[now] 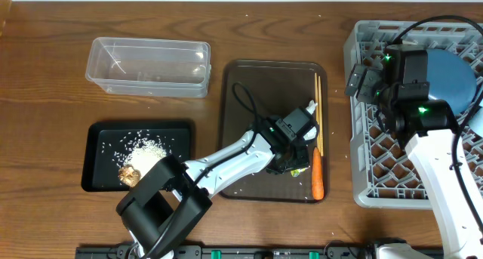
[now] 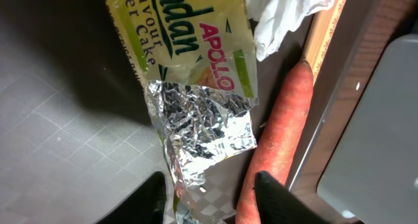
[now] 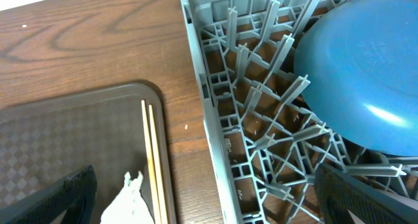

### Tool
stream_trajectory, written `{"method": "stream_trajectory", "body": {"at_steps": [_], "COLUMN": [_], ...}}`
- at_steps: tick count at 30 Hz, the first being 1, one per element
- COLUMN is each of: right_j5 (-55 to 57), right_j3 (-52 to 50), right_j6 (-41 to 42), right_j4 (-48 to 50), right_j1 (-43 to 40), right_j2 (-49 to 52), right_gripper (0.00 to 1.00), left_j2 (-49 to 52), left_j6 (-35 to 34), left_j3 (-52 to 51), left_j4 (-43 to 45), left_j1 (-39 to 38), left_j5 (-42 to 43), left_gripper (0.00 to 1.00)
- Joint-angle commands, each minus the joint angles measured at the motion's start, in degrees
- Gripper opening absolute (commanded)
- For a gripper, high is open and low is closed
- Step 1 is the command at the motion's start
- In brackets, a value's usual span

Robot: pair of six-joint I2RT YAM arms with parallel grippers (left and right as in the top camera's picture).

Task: Sort waste into correct bins and load items into the dishwasher rack
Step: 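Grasp the yellow wrapper with the left gripper and lift it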

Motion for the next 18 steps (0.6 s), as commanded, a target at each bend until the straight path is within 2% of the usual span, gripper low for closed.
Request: {"method": "stream_trajectory", "body": {"at_steps": [1,3,7,9,14,18], "right_j5": [1.0,1.0,1.0,1.0,1.0,1.0], "right_j3": [0.2,0.2,0.2,0.2,0.2,0.2], "right_j6": [0.1,0.1,0.1,0.1,0.1,0.1], "right_j4": [0.0,0.0,0.0,0.0,0.0,0.0], "right_j1": [-0.1,-0.1,-0.1,-0.1,-0.1,-0.1], "right_j2": [-0.3,-0.3,-0.3,-0.3,-0.3,-0.3], "right_gripper": [0.99,0.99,0.99,0.99,0.99,0.99], "left_j2": [0.8,0.8,0.8,0.7,0.3,-2.0], "left_j6": [-0.2,-0.2,-0.2,-0.2,-0.2,-0.1], "left_j3": [-0.5,-0.5,-0.5,-0.5,-0.4,0.2], "left_j4": [-0.3,-0.5,-1.2,-1.4,-3.8,-10.1], "left_j1": [-0.1,-0.1,0.0,0.3,2.4,5.4], "left_j5": [-0.9,-0.9,-0.9,-0.9,0.9,0.9], "left_gripper": [0.38,0.29,0.21,0.06,0.06,0.06]}}
